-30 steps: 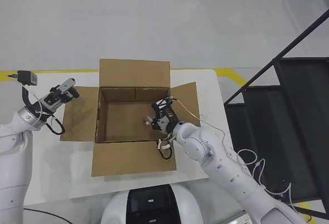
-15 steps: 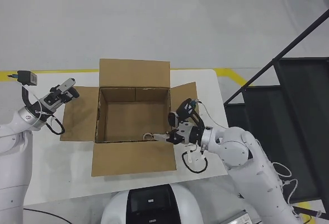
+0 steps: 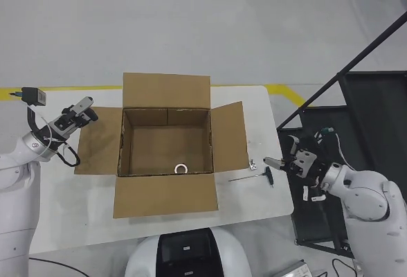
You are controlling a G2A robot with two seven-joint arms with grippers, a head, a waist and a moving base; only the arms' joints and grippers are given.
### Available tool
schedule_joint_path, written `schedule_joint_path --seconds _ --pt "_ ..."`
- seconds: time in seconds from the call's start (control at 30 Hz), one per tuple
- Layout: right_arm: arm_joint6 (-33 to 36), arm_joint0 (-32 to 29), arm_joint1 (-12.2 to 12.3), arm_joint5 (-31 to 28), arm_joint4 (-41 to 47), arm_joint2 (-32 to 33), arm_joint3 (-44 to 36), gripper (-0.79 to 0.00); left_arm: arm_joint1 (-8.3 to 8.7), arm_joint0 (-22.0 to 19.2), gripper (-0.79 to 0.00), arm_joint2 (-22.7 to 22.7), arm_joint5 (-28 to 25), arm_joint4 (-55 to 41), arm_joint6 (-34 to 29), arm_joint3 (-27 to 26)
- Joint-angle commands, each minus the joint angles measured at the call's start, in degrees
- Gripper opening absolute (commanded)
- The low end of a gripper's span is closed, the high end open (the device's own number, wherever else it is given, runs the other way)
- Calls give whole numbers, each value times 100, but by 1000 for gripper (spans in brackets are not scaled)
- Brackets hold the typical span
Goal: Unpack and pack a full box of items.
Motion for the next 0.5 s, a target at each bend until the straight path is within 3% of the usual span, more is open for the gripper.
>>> schedule_joint_path --seconds 0.0,0.13,0.47 --pt "52 -18 26 -18 -337 65 247 0 0 0 0 0 0 0 0 0" --pt "-32 44 55 -13 -981 -101 712 0 0 0 0 0 0 0 0 0" --pt "-531 584 59 437 -3418 -1310 1811 0 0 0 0 0 0 0 0 0"
